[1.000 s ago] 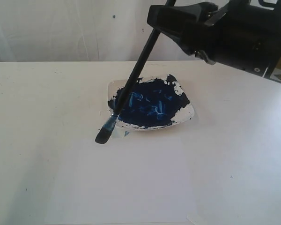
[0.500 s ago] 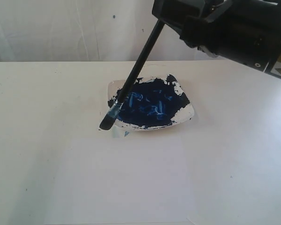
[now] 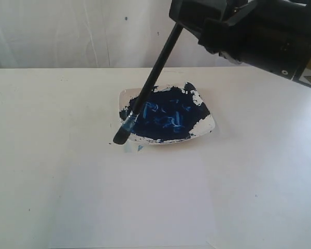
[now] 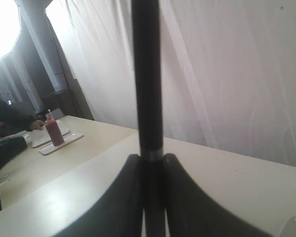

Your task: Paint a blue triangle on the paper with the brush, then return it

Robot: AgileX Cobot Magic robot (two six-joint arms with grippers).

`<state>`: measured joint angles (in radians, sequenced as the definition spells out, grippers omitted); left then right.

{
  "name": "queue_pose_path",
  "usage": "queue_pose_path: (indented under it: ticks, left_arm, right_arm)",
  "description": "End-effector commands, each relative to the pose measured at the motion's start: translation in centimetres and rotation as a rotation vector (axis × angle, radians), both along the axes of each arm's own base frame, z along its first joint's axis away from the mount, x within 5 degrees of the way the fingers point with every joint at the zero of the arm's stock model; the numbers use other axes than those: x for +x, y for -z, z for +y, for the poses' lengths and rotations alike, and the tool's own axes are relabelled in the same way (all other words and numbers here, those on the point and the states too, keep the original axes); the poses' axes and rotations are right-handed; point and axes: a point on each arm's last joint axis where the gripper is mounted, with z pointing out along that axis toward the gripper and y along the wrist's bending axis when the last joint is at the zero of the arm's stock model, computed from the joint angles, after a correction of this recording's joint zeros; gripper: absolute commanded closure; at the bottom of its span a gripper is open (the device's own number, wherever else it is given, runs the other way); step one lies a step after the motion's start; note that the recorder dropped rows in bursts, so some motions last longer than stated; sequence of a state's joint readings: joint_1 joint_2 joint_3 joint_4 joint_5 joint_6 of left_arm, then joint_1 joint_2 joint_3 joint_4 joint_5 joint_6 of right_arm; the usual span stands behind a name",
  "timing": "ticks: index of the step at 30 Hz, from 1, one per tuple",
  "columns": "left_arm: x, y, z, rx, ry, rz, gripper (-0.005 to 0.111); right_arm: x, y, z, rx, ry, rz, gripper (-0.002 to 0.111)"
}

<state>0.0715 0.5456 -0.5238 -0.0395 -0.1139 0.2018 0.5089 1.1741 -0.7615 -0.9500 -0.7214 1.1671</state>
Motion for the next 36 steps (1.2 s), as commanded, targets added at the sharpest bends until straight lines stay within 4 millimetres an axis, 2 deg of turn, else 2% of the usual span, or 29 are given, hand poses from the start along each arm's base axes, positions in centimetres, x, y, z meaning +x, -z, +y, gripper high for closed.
queue_pose_path:
  ticks: [1, 2, 3, 4, 5, 8, 12, 15, 18, 25, 31, 33, 36]
  left_arm:
    - [3.5, 5.6, -2.7, -0.248, 0.254, 0.741, 0.107]
    - [3.7, 6.0, -4.0, -0.229, 0.411, 0.781, 0.107]
    - [4.0, 6.0, -6.6, -0.192, 0.74, 0.747, 0.107]
    - [4.3, 6.1, -7.9, -0.199, 0.941, 0.718, 0.107]
    - [5.4, 7.1, -8.3, -0.258, 0.981, 0.756, 0.107]
    - [7.5, 8.7, -8.4, -0.352, 0.944, 0.831, 0.107]
    - [9.7, 10.8, -9.6, -0.369, 0.982, 0.946, 0.107]
    - [10.7, 13.2, -10.4, -0.289, 1.029, 1.002, 0.107]
    - [11.0, 14.5, -10.5, -0.202, 1.045, 1.01, 0.107]
    - [11.4, 15.1, -10.3, 0.019, 1.136, 0.895, 0.107]
    - [11.9, 15.3, -10.2, 0.133, 1.119, 0.856, 0.107]
    - [11.5, 15.2, -10.9, 0.212, 1.172, 0.892, 0.107]
    - [10.8, 15.3, -12.1, 0.36, 1.192, 1.034, 0.107]
  right_arm:
    - [0.1, 0.4, -0.2, -0.051, 0.024, 0.001, 0.108]
    - [0.1, 0.4, -0.2, -0.058, 0.021, -0.003, 0.108]
    - [0.0, 0.5, -0.1, -0.064, 0.015, -0.009, 0.108]
    - [0.0, 0.5, -0.1, -0.074, 0.014, -0.013, 0.108]
    - [0.0, 0.6, -0.1, -0.081, 0.017, -0.013, 0.108]
    - [0.0, 0.6, -0.1, -0.082, 0.018, -0.013, 0.108]
    - [0.4, 0.9, -0.2, -0.102, 0.045, 0.004, 0.108]
    - [1.0, 1.7, 0.2, -0.114, 0.035, 0.031, 0.108]
    - [1.3, 2.3, 0.4, -0.122, 0.03, 0.048, 0.108]
    - [2.5, 4.1, 1.1, -0.168, 0.025, 0.084, 0.108]
    - [3.0, 5.1, 1.6, -0.188, -0.001, 0.075, 0.108]
    - [2.9, 5.2, 1.8, -0.184, -0.024, 0.054, 0.108]
    - [2.9, 5.2, 2.0, -0.176, -0.047, 0.042, 0.108]
